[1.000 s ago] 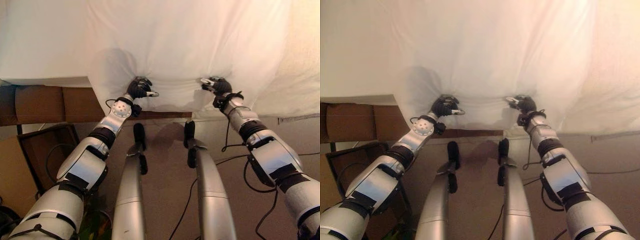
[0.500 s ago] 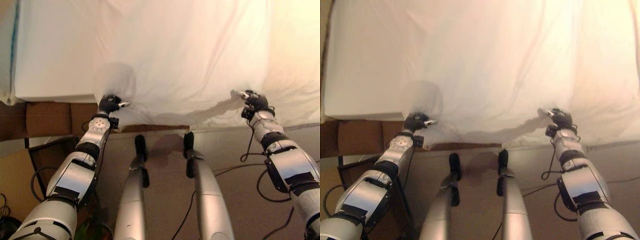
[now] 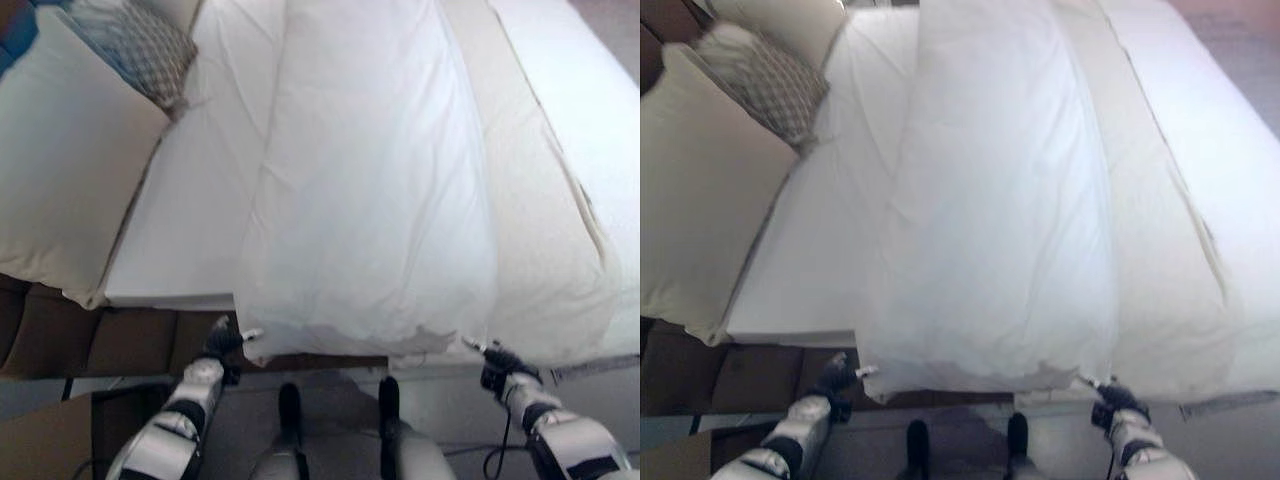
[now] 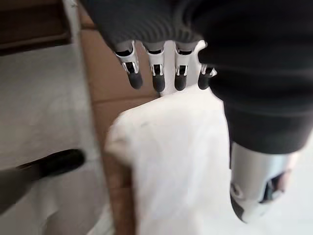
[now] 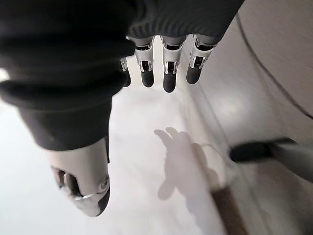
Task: Make the bed
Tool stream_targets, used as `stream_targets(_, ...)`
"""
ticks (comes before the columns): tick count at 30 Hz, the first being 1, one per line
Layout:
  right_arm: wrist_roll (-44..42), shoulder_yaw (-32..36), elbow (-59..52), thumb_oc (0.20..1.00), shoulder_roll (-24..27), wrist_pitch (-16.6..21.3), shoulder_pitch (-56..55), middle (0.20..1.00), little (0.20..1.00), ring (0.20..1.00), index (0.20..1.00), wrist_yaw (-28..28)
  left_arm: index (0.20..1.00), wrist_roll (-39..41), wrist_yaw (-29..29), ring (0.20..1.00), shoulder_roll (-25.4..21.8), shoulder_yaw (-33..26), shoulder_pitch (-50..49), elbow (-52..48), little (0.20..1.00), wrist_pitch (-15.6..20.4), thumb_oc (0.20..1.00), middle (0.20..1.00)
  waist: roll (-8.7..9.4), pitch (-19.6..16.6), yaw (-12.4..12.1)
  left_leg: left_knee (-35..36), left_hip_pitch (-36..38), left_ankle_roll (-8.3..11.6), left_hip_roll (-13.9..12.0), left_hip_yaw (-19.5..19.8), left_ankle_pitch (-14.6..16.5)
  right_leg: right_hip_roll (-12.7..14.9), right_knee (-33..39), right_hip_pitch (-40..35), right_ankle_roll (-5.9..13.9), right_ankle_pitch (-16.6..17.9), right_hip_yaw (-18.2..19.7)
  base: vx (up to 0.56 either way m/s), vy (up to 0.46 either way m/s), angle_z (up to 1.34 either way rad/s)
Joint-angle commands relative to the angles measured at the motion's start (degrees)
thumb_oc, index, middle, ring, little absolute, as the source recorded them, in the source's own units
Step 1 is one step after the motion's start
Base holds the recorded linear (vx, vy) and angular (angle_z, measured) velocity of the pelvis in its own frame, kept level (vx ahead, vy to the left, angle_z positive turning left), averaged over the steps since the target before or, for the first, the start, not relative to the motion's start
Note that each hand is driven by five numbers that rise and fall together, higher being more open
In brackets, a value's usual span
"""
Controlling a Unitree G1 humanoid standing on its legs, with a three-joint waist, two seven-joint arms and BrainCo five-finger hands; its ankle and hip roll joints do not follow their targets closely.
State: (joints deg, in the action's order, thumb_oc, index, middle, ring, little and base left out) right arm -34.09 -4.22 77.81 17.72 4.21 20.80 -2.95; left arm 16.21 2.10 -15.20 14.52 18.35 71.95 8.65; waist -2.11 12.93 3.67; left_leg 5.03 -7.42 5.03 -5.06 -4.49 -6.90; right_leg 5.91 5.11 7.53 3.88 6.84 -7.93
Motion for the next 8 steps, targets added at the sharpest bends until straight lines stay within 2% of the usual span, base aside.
stream_targets(1, 3.57, -0.70, 2.74, 1.000, -2.31, 0.64, 0.41, 1.000, 1.000, 1.000, 1.000, 0.88, 1.000, -9.53, -2.38, 1.000, 2.72, 1.56, 2.65, 6.63, 1.000, -1.80, 1.000, 1.000, 1.68, -2.23, -0.36, -0.03, -0.32, 2.52, -1.85, -0.36, -0.92, 4.32, -1.95, 0.51, 7.08, 1.00, 3.79, 0.04, 0.020, -0.04)
stream_targets(2, 3.57, -0.70, 2.71, 1.000, -2.32, 0.63, 0.35, 1.000, 1.000, 1.000, 1.000, 0.86, 1.000, -9.54, -2.37, 1.000, 2.73, 1.57, 2.61, 6.63, 1.000, -1.80, 1.000, 1.000, 1.68, -2.19, -0.38, -0.03, -0.22, 2.52, -1.85, -0.37, -0.90, 4.32, -1.90, 0.39, 7.08, 1.01, 3.78, 0.09, 0.018, -0.05)
stream_targets(3, 4.99, -1.15, 4.02, 1.000, -4.34, -0.22, -2.33, 1.000, 1.000, 1.000, 1.000, 2.39, 1.000, -12.19, -2.92, 1.000, 4.66, 2.59, 0.33, 7.50, 1.000, -2.44, 1.000, 1.000, 1.92, -4.16, -0.54, -0.03, 1.68, 2.55, -2.17, -0.52, -0.05, 4.26, -1.31, -1.75, 7.14, 0.65, 3.38, 0.10, 0.001, -0.06)
stream_targets(8, 9.23, -3.84, 5.77, 1.000, -8.34, -1.85, -6.53, 1.000, 1.000, 1.000, 1.000, 3.92, 1.000, -13.17, -2.73, 1.000, 8.20, 3.47, -2.77, 8.62, 1.000, -3.33, 1.000, 1.000, 2.39, -8.07, -0.78, -0.03, 4.96, 2.28, -2.54, -0.19, 1.42, 4.09, -0.11, -5.65, 6.92, -0.55, 3.15, 0.08, 0.009, -0.01)
